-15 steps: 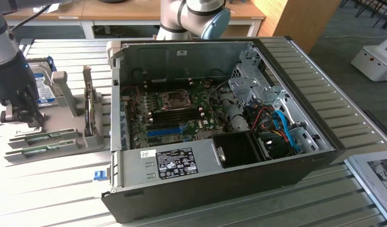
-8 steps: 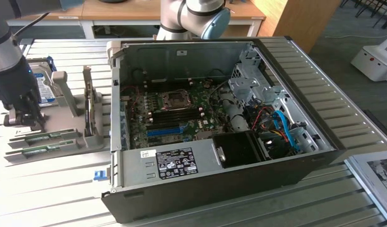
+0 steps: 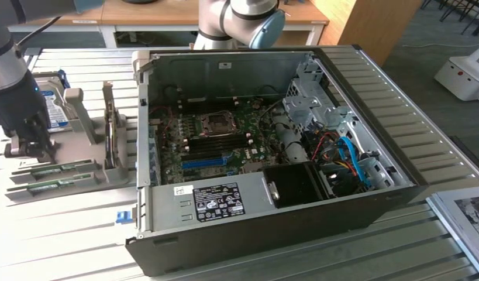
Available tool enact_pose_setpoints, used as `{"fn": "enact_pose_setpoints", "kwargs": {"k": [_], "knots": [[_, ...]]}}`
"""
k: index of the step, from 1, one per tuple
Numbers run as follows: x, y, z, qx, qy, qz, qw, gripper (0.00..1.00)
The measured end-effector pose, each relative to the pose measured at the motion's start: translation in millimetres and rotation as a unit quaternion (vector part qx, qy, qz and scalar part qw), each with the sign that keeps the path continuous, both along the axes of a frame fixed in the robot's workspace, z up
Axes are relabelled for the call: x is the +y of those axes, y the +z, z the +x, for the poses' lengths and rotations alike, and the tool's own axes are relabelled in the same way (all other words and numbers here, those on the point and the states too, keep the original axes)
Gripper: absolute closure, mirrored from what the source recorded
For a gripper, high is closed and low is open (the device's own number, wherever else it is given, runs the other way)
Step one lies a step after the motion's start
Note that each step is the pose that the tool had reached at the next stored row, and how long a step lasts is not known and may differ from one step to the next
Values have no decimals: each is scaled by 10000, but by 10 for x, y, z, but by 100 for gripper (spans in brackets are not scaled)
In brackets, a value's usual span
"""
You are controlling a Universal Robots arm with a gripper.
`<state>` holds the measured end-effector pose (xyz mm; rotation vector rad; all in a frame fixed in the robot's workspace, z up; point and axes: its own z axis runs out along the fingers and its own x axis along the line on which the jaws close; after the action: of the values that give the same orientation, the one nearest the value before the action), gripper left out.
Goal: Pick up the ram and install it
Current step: 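Pick up the ram and move it above insertion slot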
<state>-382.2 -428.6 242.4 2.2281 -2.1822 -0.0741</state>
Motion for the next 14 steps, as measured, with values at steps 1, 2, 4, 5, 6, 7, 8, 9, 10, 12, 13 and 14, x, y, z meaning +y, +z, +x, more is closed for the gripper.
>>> {"fn": "enact_pose_setpoints", "kwargs": {"k": [1,2,4,5,6,7,8,9,10,12,13,14], "knots": [[-17,0,0,0,0,0,10000,76],[-34,0,0,0,-1,0,10000,76],[-73,0,0,0,-1,0,10000,76],[-93,0,0,0,0,0,10000,76],[-112,0,0,0,-1,0,10000,76],[-131,0,0,0,-1,0,10000,76],[-151,0,0,0,0,0,10000,76],[-171,0,0,0,0,0,10000,76],[-191,0,0,0,0,0,10000,76],[-220,0,0,0,0,0,10000,76],[-225,0,0,0,0,0,10000,76],[-225,0,0,0,0,0,10000,76]]}}
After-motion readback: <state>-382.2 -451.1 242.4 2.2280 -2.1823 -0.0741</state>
